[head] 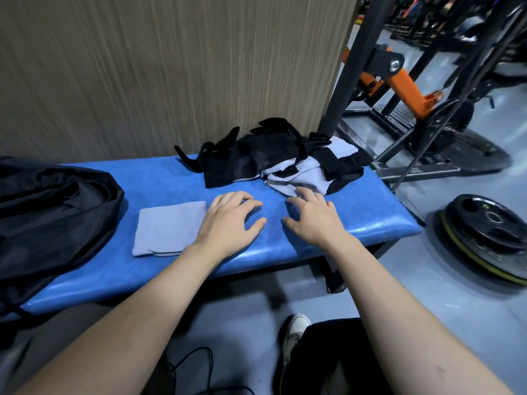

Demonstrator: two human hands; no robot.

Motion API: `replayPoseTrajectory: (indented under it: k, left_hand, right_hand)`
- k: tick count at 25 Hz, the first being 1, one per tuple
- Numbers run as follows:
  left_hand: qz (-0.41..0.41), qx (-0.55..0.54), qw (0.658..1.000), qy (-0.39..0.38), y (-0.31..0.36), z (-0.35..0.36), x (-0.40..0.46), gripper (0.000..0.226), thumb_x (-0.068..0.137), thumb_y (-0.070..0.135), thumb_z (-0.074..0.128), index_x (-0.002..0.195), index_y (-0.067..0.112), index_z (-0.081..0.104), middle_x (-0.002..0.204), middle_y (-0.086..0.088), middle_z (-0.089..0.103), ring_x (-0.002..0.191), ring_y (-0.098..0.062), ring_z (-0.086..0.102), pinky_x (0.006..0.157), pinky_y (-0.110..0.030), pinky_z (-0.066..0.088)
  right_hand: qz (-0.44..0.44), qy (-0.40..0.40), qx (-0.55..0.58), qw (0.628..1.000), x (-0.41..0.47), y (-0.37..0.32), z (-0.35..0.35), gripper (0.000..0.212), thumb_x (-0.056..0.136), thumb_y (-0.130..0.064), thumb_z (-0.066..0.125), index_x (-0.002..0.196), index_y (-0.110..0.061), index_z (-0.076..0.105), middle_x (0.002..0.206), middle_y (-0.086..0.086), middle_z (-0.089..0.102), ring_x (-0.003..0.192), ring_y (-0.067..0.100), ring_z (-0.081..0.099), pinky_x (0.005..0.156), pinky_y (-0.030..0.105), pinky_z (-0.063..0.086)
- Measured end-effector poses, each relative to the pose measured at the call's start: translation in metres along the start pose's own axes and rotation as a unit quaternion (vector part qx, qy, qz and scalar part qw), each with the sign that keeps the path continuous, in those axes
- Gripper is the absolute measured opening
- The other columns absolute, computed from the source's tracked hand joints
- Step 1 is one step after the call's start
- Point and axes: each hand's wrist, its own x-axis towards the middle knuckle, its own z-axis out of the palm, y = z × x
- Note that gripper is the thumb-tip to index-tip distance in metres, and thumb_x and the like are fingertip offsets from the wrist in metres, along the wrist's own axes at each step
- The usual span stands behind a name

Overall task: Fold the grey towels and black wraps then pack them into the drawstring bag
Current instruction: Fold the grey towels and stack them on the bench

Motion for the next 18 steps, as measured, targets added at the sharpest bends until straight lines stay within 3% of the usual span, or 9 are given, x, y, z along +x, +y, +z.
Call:
replayPoseTrajectory:
  k: [5, 8, 13, 15, 18]
  left_hand:
    - [-0.003, -0.015, 1.000, -0.011, 0.007, 0.006, 0.003, 0.042, 0.091, 0.055, 0.050, 0.125, 0.033, 0.060, 0.118, 0.014, 0.053, 0.115, -0.012, 0.047, 0.102, -0.030, 0.030]
    - [-0.021, -0.022, 0.999, -0.019, 0.013, 0.005, 0.003, 0.044, 0.093, 0.052, 0.051, 0.132, 0.033, 0.055, 0.121, 0.014, 0.053, 0.114, -0.013, 0.048, 0.101, -0.030, 0.030]
    - [-0.039, -0.026, 0.998, -0.053, 0.025, 0.004, 0.003, 0.067, 0.091, 0.045, 0.056, 0.152, 0.037, 0.029, 0.120, 0.009, 0.056, 0.111, -0.020, 0.048, 0.099, -0.034, 0.032]
    - [-0.046, -0.031, 0.997, -0.061, 0.027, 0.005, 0.005, 0.067, 0.090, 0.045, 0.059, 0.151, 0.039, 0.031, 0.118, 0.007, 0.055, 0.110, -0.021, 0.046, 0.098, -0.033, 0.032]
    - [-0.062, -0.059, 0.994, -0.063, 0.031, 0.009, 0.008, 0.055, 0.086, 0.036, 0.064, 0.138, 0.042, 0.049, 0.111, 0.008, 0.052, 0.106, -0.020, 0.045, 0.094, -0.032, 0.033]
  right_hand:
    - [-0.001, -0.031, -0.014, 0.999, 0.000, 0.000, 0.000, 0.059, 0.096, -0.046, 0.053, 0.145, -0.015, 0.043, 0.158, -0.002, 0.031, 0.140, 0.026, 0.031, 0.108, 0.044, 0.030]
    - [-0.022, -0.011, 0.001, 1.000, -0.002, -0.003, -0.003, 0.053, 0.096, -0.040, 0.055, 0.141, -0.012, 0.050, 0.151, 0.000, 0.040, 0.136, 0.025, 0.038, 0.106, 0.042, 0.034]
    - [-0.104, 0.045, 0.037, 0.993, -0.015, -0.013, -0.001, 0.039, 0.092, -0.029, 0.062, 0.124, -0.008, 0.066, 0.129, 0.006, 0.059, 0.114, 0.030, 0.051, 0.100, 0.039, 0.042]
    - [-0.132, 0.046, 0.100, 0.985, -0.020, -0.016, 0.000, 0.035, 0.090, -0.022, 0.066, 0.121, -0.009, 0.069, 0.123, 0.005, 0.064, 0.113, 0.028, 0.054, 0.100, 0.034, 0.043]
    - [-0.147, 0.035, 0.209, 0.966, -0.025, -0.018, -0.001, 0.030, 0.088, -0.013, 0.069, 0.117, -0.011, 0.073, 0.119, 0.001, 0.069, 0.118, 0.019, 0.056, 0.102, 0.026, 0.043]
